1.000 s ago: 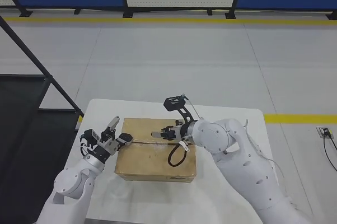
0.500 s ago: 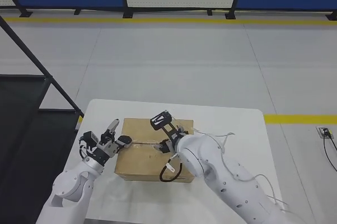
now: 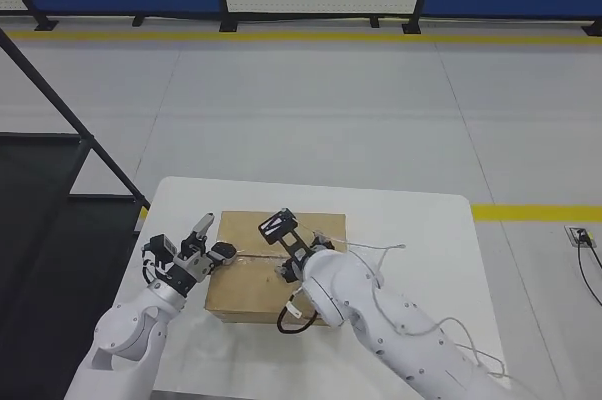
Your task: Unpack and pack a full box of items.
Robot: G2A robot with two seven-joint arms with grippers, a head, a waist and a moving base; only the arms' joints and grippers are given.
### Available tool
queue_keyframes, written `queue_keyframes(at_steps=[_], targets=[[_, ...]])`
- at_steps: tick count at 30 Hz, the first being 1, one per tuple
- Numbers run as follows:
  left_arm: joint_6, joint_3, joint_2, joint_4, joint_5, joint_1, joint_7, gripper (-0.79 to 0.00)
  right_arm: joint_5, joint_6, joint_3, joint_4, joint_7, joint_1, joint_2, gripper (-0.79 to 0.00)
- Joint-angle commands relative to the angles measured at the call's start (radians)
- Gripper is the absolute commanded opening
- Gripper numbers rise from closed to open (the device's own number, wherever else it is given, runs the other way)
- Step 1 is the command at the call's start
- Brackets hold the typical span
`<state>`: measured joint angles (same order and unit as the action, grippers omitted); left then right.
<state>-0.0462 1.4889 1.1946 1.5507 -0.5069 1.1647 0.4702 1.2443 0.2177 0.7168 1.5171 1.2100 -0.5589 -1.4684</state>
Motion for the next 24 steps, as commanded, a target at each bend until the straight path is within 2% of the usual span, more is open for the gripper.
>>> queue_keyframes(at_steps=[1, 5, 16, 22, 24], targets=[[0.0, 0.0, 0.0, 0.001, 0.0, 0.0, 0.0, 0.0, 0.005, 0.009, 0.006, 0.005, -0.008, -0.004, -0.003, 0.0], [0.002, 0.002, -0.001, 0.003, -0.002, 0.002, 0.001, 0.0, 0.044, 0.035, 0.033, 0.03, -0.006, -0.029, -0.001, 0.0], [0.006, 0.005, -0.002, 0.008, -0.004, 0.008, 0.009, 0.0, 0.209, 0.201, 0.107, 0.095, 0.033, -0.101, -0.002, 0.0], [0.009, 0.006, -0.003, 0.013, -0.003, 0.012, 0.008, 0.0, 0.24, 0.243, 0.192, 0.184, 0.029, -0.179, 0.005, 0.0], [0.009, 0.006, -0.003, 0.014, -0.001, 0.014, 0.009, 0.0, 0.208, 0.227, 0.222, 0.238, -0.002, -0.216, 0.008, 0.0]])
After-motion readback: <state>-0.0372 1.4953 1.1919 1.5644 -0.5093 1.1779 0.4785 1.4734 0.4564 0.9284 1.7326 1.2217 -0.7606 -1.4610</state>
